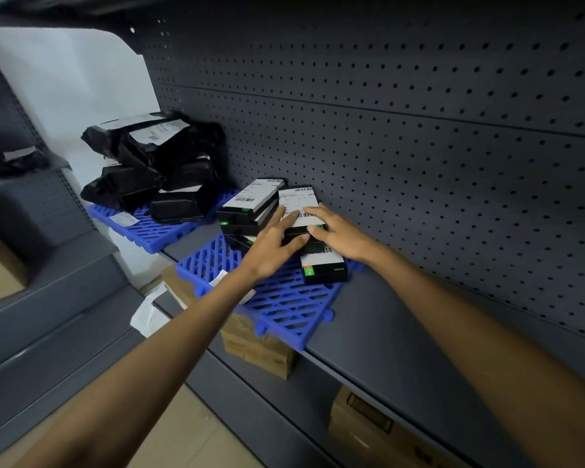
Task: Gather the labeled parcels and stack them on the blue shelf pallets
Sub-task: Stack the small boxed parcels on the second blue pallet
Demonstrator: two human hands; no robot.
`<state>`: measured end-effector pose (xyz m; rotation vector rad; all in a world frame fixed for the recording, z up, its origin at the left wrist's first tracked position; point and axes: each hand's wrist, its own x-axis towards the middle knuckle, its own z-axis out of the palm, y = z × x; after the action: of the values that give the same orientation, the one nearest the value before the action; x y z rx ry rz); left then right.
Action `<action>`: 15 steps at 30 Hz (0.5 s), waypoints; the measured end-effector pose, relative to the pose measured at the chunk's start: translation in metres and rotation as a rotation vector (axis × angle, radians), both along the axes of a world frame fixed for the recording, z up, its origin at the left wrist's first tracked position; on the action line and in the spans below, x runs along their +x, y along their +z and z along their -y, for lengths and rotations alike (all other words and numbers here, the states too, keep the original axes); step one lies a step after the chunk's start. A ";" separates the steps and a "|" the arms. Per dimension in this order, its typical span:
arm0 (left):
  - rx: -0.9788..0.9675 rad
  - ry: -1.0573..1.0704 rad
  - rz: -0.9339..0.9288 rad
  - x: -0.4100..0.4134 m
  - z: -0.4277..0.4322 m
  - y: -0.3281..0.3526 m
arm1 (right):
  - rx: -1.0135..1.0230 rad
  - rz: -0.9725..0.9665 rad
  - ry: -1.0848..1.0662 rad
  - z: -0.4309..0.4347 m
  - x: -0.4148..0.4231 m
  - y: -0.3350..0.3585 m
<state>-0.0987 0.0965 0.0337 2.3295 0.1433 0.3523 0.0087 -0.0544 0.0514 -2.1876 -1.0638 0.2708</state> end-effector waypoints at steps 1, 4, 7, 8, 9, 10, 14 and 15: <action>-0.004 0.003 0.007 -0.001 0.002 0.002 | 0.004 0.004 -0.002 0.001 -0.001 0.002; 0.001 0.000 0.036 -0.004 0.009 0.007 | 0.013 0.010 0.001 0.009 -0.004 0.008; 0.041 -0.015 0.049 -0.008 0.018 0.009 | 0.007 0.031 -0.005 0.023 -0.008 0.010; 0.054 -0.020 0.049 -0.010 0.023 0.009 | 0.003 0.036 -0.004 0.028 -0.009 0.011; 0.065 -0.027 0.049 -0.012 0.027 0.008 | 0.000 0.036 -0.004 0.034 -0.010 0.011; 0.075 -0.038 0.047 -0.014 0.031 0.008 | -0.003 0.036 -0.007 0.040 -0.012 0.010; 0.177 -0.103 -0.002 -0.019 0.046 0.003 | -0.053 0.053 -0.032 0.060 -0.018 0.002; 0.221 -0.104 -0.025 -0.020 0.048 0.003 | -0.071 0.059 -0.033 0.063 -0.019 0.000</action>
<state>-0.1192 0.0483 0.0363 2.5485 -0.0053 0.3003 -0.0100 -0.1177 0.0511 -2.2872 -1.0637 0.2342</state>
